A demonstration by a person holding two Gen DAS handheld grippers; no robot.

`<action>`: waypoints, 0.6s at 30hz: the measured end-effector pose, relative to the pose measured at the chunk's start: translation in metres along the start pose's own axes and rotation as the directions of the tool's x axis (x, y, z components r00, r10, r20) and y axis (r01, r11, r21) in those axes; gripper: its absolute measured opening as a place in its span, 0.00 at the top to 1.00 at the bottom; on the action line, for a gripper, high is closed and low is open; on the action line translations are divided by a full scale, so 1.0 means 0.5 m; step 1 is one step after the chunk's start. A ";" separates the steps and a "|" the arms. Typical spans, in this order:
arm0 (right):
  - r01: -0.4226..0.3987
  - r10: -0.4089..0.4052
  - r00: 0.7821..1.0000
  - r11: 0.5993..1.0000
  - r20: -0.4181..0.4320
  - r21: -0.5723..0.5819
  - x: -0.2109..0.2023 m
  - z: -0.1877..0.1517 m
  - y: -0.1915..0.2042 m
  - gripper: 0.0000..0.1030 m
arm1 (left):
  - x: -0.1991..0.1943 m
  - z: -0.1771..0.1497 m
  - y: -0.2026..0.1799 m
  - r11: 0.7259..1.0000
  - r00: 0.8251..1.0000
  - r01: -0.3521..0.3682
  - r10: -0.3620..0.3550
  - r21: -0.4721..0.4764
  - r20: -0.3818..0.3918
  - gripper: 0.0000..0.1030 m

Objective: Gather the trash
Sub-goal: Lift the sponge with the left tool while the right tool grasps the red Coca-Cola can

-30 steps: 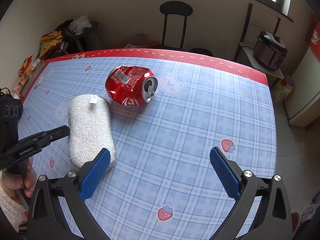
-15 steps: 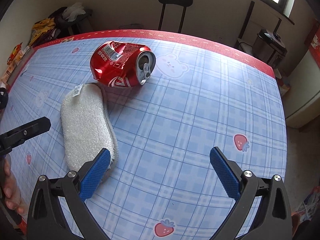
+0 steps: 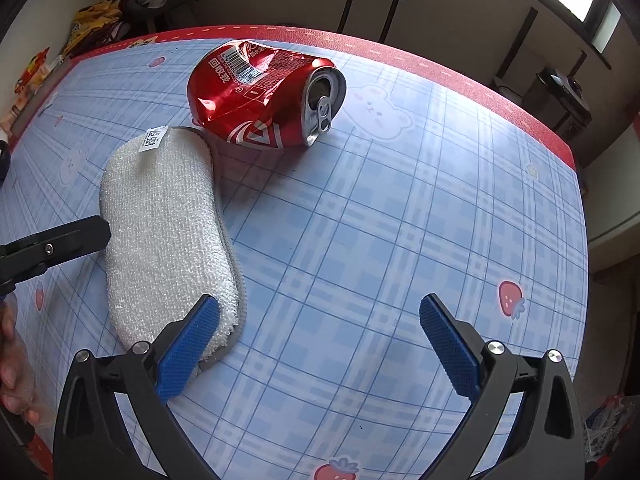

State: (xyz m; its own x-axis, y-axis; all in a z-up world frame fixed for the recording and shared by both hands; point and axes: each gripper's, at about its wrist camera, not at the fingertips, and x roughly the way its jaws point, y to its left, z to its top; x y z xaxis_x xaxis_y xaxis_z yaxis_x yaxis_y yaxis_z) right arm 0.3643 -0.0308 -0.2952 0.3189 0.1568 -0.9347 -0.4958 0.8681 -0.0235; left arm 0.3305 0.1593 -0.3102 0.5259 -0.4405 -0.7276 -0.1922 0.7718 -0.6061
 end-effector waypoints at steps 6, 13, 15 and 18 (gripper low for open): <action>-0.025 0.025 1.000 0.999 -0.002 0.020 0.006 -0.004 -0.013 0.06 | 0.032 0.015 0.005 0.990 0.994 0.109 -0.108 -0.087 0.015 0.53; -0.046 0.046 0.999 0.998 0.001 -0.031 -0.002 0.018 -0.020 0.05 | 0.034 0.008 -0.019 0.997 0.997 0.069 -0.069 -0.029 0.018 0.71; -0.043 0.047 0.998 0.994 0.037 -0.100 -0.019 0.039 -0.015 0.05 | 0.004 0.007 -0.013 0.999 0.998 0.048 -0.047 -0.017 0.048 0.74; -0.048 0.063 0.995 0.978 0.073 -0.201 -0.039 0.084 0.001 0.05 | -0.045 0.013 -0.004 1.000 0.996 0.019 -0.018 -0.004 0.088 0.76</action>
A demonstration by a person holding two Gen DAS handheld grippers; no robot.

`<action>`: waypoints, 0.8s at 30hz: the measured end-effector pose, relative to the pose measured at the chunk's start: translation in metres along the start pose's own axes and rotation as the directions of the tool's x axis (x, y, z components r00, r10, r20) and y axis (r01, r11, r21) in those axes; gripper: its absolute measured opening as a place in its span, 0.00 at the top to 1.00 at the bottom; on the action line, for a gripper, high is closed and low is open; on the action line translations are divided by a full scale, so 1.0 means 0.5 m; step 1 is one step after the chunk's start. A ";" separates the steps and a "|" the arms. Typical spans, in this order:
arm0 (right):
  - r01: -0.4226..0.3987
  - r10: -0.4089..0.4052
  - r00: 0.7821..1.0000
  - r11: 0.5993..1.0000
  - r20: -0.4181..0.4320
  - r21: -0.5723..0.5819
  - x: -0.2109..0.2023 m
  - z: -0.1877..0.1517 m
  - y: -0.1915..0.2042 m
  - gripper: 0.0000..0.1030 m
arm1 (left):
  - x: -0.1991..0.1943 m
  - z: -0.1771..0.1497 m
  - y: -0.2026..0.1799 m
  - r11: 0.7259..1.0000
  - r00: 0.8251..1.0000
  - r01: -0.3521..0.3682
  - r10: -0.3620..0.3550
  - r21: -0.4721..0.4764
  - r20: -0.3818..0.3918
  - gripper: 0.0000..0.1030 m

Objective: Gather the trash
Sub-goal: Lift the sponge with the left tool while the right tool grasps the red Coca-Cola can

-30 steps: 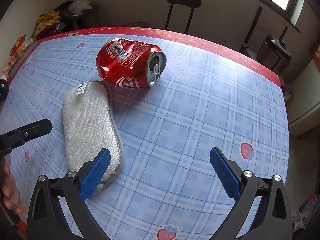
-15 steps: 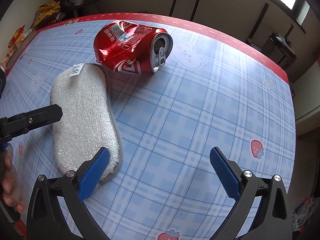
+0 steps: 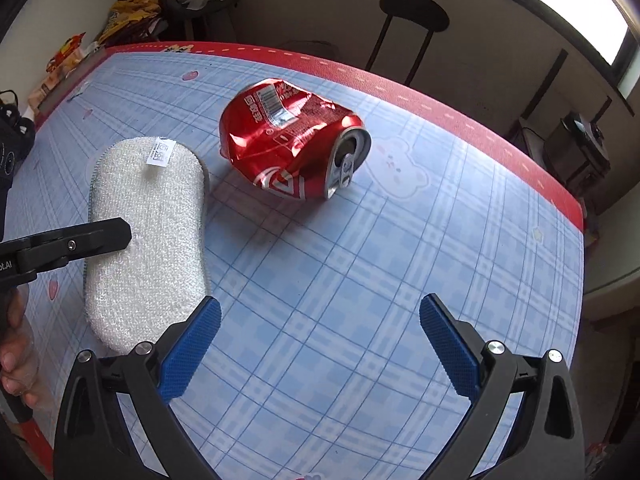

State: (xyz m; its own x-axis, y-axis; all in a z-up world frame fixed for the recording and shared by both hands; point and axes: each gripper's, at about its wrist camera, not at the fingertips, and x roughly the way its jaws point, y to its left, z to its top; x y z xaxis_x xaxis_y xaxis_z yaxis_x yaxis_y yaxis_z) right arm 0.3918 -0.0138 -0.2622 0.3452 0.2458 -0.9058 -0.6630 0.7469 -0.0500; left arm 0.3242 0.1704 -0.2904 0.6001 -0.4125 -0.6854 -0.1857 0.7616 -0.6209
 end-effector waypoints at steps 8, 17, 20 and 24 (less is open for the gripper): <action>0.160 -0.157 0.987 0.880 0.043 -0.447 0.056 0.112 0.110 0.06 | -0.100 0.016 0.050 0.997 0.994 -0.081 0.081 -0.010 0.077 0.77; 0.139 -0.188 0.980 0.867 -0.057 -0.478 0.145 0.181 0.109 0.06 | -0.165 -0.001 0.107 0.993 0.987 -0.096 0.103 -0.065 0.120 0.77; 0.116 -0.163 0.984 0.898 -0.077 -0.425 0.151 0.194 0.091 0.29 | -0.175 -0.005 0.111 0.993 0.986 -0.102 0.110 -0.067 0.127 0.77; 0.097 -0.142 0.986 0.913 -0.086 -0.397 0.137 0.202 0.079 0.54 | -0.182 -0.005 0.107 0.993 0.985 -0.100 0.108 -0.070 0.137 0.77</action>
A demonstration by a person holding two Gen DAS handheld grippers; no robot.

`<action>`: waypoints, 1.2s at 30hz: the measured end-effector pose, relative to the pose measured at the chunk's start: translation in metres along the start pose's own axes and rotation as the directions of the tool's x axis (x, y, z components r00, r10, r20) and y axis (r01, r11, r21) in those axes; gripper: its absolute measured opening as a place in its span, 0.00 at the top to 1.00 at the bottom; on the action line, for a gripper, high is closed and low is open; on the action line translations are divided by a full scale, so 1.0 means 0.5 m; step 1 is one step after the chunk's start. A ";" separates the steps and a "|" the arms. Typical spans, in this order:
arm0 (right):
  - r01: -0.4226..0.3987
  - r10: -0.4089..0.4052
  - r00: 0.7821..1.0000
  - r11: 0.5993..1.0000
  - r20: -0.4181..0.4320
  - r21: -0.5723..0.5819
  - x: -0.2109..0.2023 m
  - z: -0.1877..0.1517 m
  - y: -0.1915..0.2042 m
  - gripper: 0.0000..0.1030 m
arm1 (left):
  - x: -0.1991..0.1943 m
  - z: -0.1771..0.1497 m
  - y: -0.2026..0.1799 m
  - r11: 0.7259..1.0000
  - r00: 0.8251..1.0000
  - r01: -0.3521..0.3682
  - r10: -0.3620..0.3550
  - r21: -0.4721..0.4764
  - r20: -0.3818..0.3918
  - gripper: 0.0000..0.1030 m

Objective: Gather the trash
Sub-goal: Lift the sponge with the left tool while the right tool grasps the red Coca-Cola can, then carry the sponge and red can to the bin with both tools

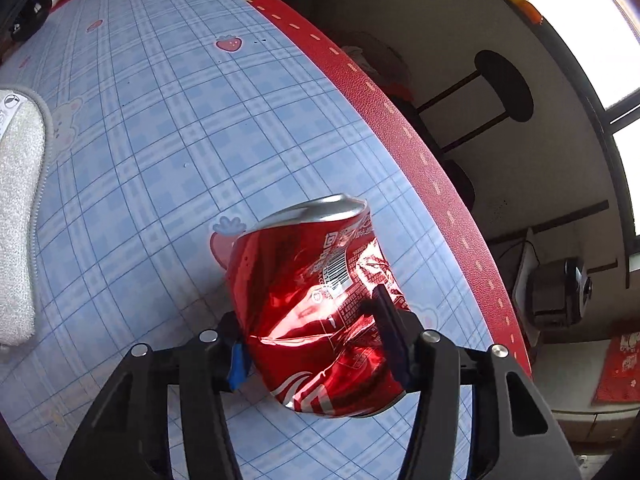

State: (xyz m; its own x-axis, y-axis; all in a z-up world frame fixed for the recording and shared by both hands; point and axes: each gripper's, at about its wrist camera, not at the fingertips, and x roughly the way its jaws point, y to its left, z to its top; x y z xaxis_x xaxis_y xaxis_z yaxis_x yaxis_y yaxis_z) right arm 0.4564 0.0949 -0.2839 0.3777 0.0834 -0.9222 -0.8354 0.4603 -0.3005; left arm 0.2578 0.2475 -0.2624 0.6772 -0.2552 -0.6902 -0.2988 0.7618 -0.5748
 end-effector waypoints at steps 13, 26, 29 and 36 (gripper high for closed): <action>-0.203 0.166 0.976 0.930 0.143 0.307 -0.136 -0.107 -0.057 0.95 | -0.050 -0.060 -0.055 0.999 1.000 -0.008 0.008 0.041 0.003 0.77; -0.371 0.210 0.918 0.750 0.336 0.547 -0.299 -0.386 0.032 0.95 | -0.177 -0.141 -0.145 0.987 0.999 -0.032 0.030 0.159 0.015 0.77; -0.361 0.189 0.924 0.720 0.332 0.593 -0.326 -0.460 0.049 0.95 | -0.190 -0.164 -0.168 0.984 1.000 -0.020 0.022 0.178 -0.009 0.77; -0.357 0.127 0.923 0.637 0.363 0.683 -0.402 -0.642 0.066 0.95 | -0.213 -0.220 -0.233 0.968 0.999 0.002 0.009 0.250 -0.042 0.77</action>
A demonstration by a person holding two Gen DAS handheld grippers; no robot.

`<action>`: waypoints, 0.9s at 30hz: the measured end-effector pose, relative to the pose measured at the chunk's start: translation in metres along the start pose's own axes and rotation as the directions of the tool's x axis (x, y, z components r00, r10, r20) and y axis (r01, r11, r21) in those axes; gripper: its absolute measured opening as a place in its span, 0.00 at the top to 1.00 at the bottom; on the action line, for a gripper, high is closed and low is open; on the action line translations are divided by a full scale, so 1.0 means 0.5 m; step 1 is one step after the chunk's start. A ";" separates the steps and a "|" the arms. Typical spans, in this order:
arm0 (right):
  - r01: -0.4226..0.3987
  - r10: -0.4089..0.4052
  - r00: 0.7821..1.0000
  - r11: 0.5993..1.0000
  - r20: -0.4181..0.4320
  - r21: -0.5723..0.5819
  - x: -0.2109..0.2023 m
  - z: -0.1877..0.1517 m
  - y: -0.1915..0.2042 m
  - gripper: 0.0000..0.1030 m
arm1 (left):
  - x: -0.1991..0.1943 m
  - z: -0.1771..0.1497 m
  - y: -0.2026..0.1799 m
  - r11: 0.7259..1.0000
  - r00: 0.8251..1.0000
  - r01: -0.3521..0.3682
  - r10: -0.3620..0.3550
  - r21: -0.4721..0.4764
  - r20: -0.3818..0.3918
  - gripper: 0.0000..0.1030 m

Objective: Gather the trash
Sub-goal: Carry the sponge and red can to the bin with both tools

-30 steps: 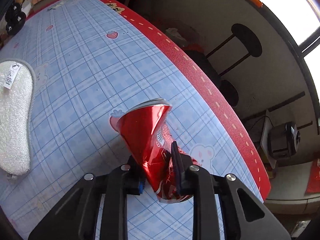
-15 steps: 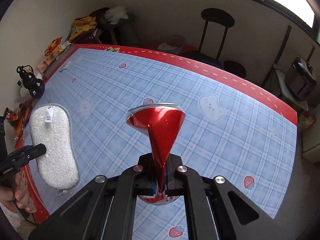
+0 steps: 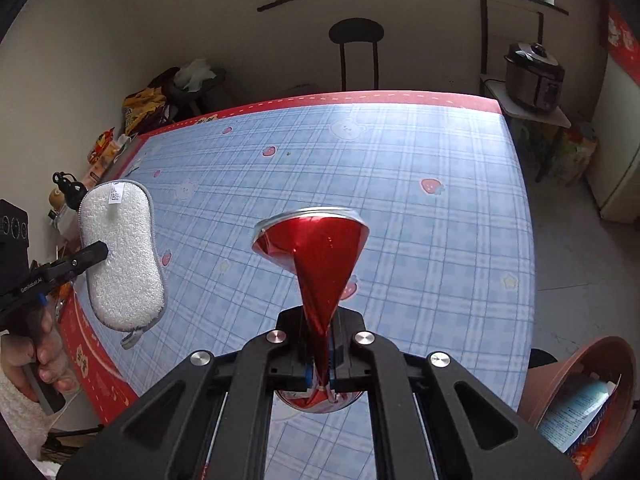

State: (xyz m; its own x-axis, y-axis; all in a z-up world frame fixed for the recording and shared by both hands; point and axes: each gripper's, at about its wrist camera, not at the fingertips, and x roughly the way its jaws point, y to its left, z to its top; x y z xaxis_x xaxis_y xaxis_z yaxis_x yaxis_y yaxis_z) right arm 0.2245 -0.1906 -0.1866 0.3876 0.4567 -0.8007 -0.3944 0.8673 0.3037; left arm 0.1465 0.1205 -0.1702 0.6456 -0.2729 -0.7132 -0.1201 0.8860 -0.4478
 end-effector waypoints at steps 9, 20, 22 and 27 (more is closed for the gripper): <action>-0.053 0.032 0.992 0.982 0.119 0.183 -0.117 -0.088 -0.099 0.95 | -0.006 -0.020 -0.130 0.990 0.999 0.037 -0.031 0.135 -0.045 0.77; 0.000 -0.053 0.979 0.964 0.195 0.266 -0.235 -0.165 -0.197 0.95 | 0.053 -0.062 -0.305 0.953 0.982 0.153 -0.116 0.261 -0.149 0.77; 0.019 -0.083 0.975 0.955 0.205 0.297 -0.262 -0.187 -0.226 0.95 | 0.069 -0.072 -0.342 0.942 0.977 0.176 -0.132 0.284 -0.169 0.77; 0.083 -0.177 0.959 0.923 0.222 0.376 -0.332 -0.249 -0.303 0.95 | 0.112 -0.103 -0.445 0.907 0.958 0.247 -0.176 0.341 -0.225 0.77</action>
State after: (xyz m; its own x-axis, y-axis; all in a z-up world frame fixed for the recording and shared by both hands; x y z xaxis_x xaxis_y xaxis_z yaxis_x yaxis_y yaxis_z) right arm 0.1159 -0.4223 -0.1640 0.6267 0.3282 -0.7067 -0.0187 0.9130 0.4075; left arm 0.1706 -0.1111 -0.1381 0.4702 -0.5019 -0.7260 0.3079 0.8642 -0.3980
